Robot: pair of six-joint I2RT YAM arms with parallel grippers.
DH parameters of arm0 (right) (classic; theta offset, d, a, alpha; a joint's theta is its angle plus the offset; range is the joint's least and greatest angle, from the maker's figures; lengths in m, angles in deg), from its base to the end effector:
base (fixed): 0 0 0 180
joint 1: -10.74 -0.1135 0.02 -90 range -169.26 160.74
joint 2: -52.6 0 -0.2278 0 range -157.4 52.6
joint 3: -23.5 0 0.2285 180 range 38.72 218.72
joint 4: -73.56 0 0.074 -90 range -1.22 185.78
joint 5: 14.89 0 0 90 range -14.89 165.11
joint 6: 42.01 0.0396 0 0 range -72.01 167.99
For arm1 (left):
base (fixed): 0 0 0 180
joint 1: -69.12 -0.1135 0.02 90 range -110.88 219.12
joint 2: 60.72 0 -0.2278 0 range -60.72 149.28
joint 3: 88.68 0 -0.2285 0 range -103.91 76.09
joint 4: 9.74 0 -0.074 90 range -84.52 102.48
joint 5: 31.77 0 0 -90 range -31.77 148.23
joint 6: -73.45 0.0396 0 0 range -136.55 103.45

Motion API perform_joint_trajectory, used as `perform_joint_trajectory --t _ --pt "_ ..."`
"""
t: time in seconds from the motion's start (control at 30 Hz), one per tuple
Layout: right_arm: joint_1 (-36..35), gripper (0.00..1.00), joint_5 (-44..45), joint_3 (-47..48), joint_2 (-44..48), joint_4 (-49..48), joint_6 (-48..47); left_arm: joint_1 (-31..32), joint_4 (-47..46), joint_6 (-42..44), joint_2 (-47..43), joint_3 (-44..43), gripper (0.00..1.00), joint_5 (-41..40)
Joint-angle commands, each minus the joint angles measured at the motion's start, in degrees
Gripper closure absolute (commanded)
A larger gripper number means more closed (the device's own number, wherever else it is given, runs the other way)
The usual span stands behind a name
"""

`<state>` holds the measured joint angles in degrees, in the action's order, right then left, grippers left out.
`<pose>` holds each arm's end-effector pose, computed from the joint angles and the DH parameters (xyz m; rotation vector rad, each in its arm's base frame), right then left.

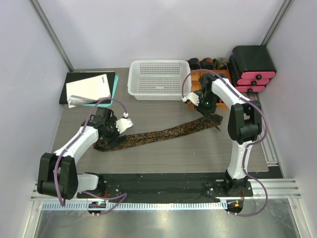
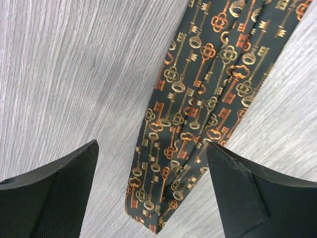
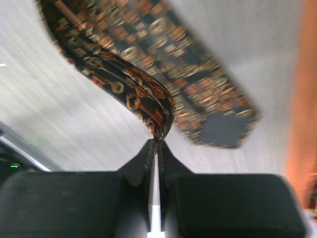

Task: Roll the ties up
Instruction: Flatten out the tie at the center of the board.

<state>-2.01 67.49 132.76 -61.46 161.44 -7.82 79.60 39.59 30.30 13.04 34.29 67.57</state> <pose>0.3258 0.0791 0.1893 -1.7580 2.5878 0.2207 0.2161 -0.0465 0.1631 1.3336 2.3422 -0.0308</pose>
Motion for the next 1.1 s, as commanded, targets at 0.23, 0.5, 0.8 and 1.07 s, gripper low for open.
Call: perform_joint_trajectory --t 0.23,0.5,0.8,1.07 --pt "0.36 0.49 0.50 13.46 -16.72 7.76 -9.75 -0.46 5.27 3.42 -5.38 1.46 0.02 3.93" --pt "2.21 0.56 1.56 1.79 -12.43 5.65 -10.02 -0.37 0.97 9.83 0.06 4.89 0.05 2.79" --pt "3.43 0.56 1.99 -13.18 0.33 -2.77 -5.45 -0.37 -1.86 11.77 5.35 1.38 0.30 6.55" --pt "11.87 0.52 -5.21 -3.33 1.64 6.52 -4.65 -5.03 3.68 12.81 1.48 -6.28 0.28 11.75"
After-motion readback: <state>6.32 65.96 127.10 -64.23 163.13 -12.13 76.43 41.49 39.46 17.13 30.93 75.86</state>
